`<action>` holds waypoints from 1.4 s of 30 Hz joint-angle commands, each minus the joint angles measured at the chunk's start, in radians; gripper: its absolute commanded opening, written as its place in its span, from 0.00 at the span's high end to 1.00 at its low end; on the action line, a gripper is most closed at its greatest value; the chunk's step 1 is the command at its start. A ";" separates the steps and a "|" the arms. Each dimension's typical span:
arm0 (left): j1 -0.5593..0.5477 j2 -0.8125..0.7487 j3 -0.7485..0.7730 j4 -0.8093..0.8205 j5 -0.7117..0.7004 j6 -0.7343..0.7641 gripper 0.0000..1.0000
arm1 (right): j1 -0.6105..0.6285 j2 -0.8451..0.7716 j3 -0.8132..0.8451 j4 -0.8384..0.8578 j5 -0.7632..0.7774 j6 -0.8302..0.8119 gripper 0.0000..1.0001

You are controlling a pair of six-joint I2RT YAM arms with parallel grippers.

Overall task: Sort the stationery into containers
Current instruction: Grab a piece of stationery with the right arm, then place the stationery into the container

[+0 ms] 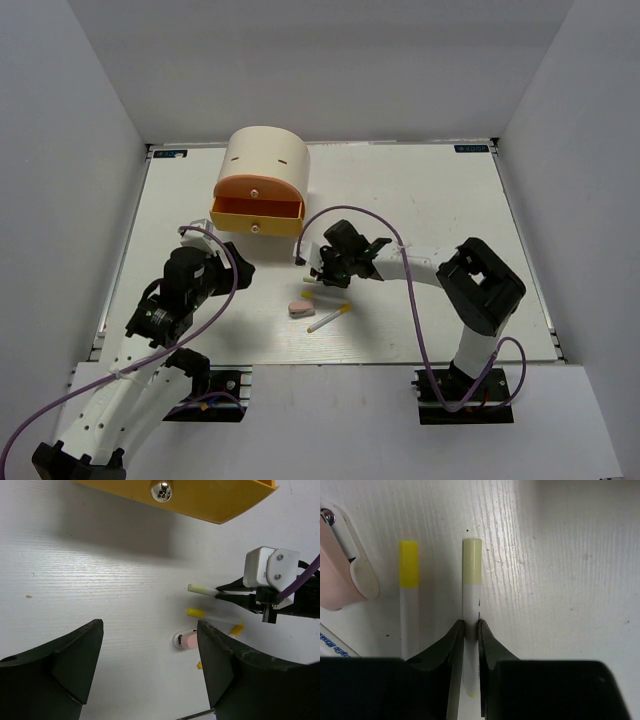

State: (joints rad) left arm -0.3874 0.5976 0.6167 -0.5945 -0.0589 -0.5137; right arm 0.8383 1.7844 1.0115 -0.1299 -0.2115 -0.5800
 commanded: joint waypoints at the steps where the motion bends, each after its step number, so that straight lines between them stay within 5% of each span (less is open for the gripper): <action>1: 0.005 -0.010 0.025 -0.010 0.013 -0.005 0.15 | -0.010 0.010 -0.054 -0.053 0.060 -0.007 1.00; 6: 0.005 -0.021 0.025 -0.010 0.013 -0.005 0.15 | -0.036 -0.158 -0.027 -0.129 -0.112 -0.029 1.00; 13: 0.005 -0.021 0.025 -0.010 0.013 -0.014 0.15 | -0.059 -0.296 0.211 -0.229 -0.238 -0.046 1.00; 31: 0.005 -0.050 0.025 -0.010 0.004 -0.014 0.15 | -0.038 0.096 0.870 -0.231 -0.207 -0.017 1.00; 42: 0.005 -0.050 0.015 0.009 0.013 -0.014 0.15 | -0.018 0.135 0.831 -0.197 -0.212 0.005 0.99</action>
State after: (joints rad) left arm -0.3874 0.5560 0.6167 -0.5995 -0.0586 -0.5243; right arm 0.8135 1.9194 1.8252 -0.3634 -0.4179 -0.5976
